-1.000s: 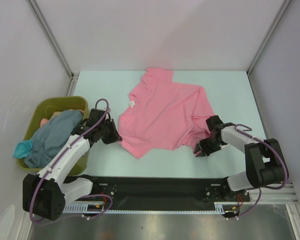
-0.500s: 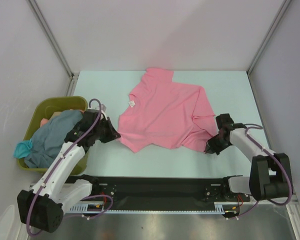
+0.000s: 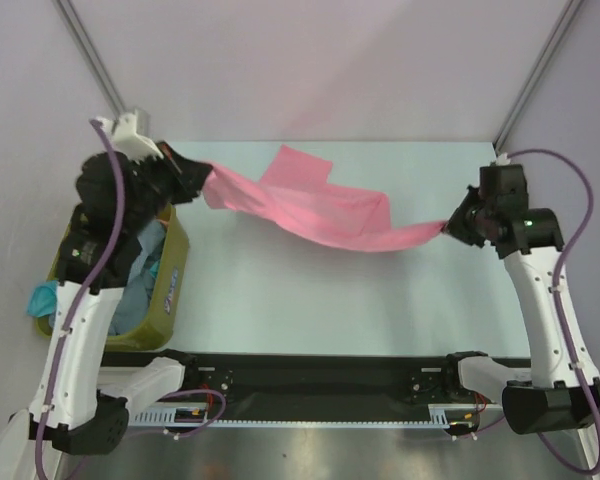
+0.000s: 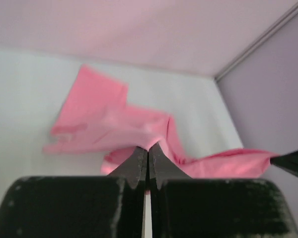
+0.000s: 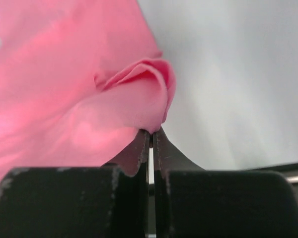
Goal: Fold and stack the t-shirts
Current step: Flatten the tshirt out
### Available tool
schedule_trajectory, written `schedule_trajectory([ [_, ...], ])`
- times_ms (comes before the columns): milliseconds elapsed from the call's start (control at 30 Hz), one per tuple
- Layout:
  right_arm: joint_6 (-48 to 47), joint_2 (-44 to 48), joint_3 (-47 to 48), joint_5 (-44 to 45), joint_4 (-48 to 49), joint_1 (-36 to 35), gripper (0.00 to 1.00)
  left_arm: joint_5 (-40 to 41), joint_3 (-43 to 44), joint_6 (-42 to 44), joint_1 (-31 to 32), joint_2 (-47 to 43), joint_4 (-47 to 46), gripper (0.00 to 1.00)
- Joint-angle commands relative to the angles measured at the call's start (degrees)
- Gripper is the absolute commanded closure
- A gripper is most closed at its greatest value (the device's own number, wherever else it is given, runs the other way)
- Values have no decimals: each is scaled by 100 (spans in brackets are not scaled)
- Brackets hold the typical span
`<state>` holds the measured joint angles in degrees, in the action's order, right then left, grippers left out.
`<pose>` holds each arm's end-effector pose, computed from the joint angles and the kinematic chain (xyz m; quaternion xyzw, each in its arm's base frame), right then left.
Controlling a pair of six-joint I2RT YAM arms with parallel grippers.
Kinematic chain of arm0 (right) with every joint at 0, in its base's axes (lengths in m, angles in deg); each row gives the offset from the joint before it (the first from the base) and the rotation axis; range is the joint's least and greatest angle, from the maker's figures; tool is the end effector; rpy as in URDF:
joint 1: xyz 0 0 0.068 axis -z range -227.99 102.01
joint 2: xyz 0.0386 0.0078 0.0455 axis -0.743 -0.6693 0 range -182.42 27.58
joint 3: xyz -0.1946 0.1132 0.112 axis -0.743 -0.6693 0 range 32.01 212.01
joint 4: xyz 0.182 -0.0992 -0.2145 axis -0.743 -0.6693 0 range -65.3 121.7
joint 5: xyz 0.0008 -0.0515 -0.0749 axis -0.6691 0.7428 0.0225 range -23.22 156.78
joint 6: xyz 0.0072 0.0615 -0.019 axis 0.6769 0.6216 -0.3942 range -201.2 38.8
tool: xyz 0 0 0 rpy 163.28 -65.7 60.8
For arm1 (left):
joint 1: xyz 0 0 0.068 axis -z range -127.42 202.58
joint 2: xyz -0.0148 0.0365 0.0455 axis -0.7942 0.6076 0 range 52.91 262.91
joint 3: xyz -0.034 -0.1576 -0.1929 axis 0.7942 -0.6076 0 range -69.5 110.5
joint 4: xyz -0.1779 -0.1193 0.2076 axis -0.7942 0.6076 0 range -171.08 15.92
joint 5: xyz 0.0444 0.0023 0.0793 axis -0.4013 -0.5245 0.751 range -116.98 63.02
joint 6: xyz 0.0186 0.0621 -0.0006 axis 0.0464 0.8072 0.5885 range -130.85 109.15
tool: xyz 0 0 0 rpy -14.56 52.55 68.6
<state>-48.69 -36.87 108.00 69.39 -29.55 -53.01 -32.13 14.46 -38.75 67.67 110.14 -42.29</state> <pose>0.2617 0.0208 0.3524 0.2306 0.9098 0.0906 0.3329 0.2281 -0.0661 0.4722 -0.0586 0.7750 -0.2627 0.5718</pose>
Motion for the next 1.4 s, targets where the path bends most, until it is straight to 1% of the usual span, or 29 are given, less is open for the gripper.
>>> schedule_trajectory([
  [0,-605,90,1214,38,-738,18,100,198,1722,845,-50,261,-161,99],
  [33,-667,99,1452,38,-765,36,100,172,2033,943,-50,427,-169,100],
  [67,-746,125,1915,81,-774,44,100,155,2332,1031,-42,516,-187,100],
  [100,-764,195,2068,99,-687,62,100,180,2883,1119,-15,613,-196,100],
  [167,-764,187,2471,90,-625,229,100,181,3256,1129,20,859,-292,99],
  [200,-694,65,2569,3,-572,299,100,155,3580,1103,20,973,-406,99],
  [233,-650,3,2623,-50,-537,378,100,102,3792,1111,20,1261,-398,100],
  [333,-378,-252,2728,-480,-195,458,100,66,4434,1155,20,1658,-486,100],
  [367,-334,-357,2807,-611,-90,623,100,40,4618,1164,20,1929,-512,100],
  [400,-272,-463,2973,-648,-54,651,100,-3,4977,1216,20,2071,-556,100],
  [500,-246,-876,3412,-665,43,782,100,-276,5558,1339,-6,2466,-819,99],
  [567,-193,-1114,3502,-735,279,844,100,-591,5718,1270,-146,2590,-1082,100],
  [600,-193,-1184,3546,-771,385,862,100,-654,5832,1087,-208,2687,-1153,100],
  [667,-88,-1465,3852,-876,291,958,100,-907,5833,779,-366,2705,-1460,100],
  [800,-43,-1527,4195,-815,492,967,100,-979,5903,619,-516,2627,-1699,100],
  [900,-113,-1598,4459,-771,325,967,100,-1154,5781,462,-892,2530,-1769,100],
  [1067,-280,-1326,4626,-692,246,976,100,-1383,5578,268,-1070,2293,-1848,100],
  [1200,-552,-1123,5267,-841,-228,967,100,-1445,5377,215,-1078,1819,-1848,100],
  [1267,-649,-834,5339,-981,-439,976,100,-1437,5306,250,-1052,1451,-1857,100],
  [1300,-745,-546,5322,-1034,-466,968,100,-1410,5323,294,-991,1362,-1848,99],
  [1367,-825,-254,5286,-1175,-449,967,100,-1331,5533,407,-912,1160,-1787,100],
])
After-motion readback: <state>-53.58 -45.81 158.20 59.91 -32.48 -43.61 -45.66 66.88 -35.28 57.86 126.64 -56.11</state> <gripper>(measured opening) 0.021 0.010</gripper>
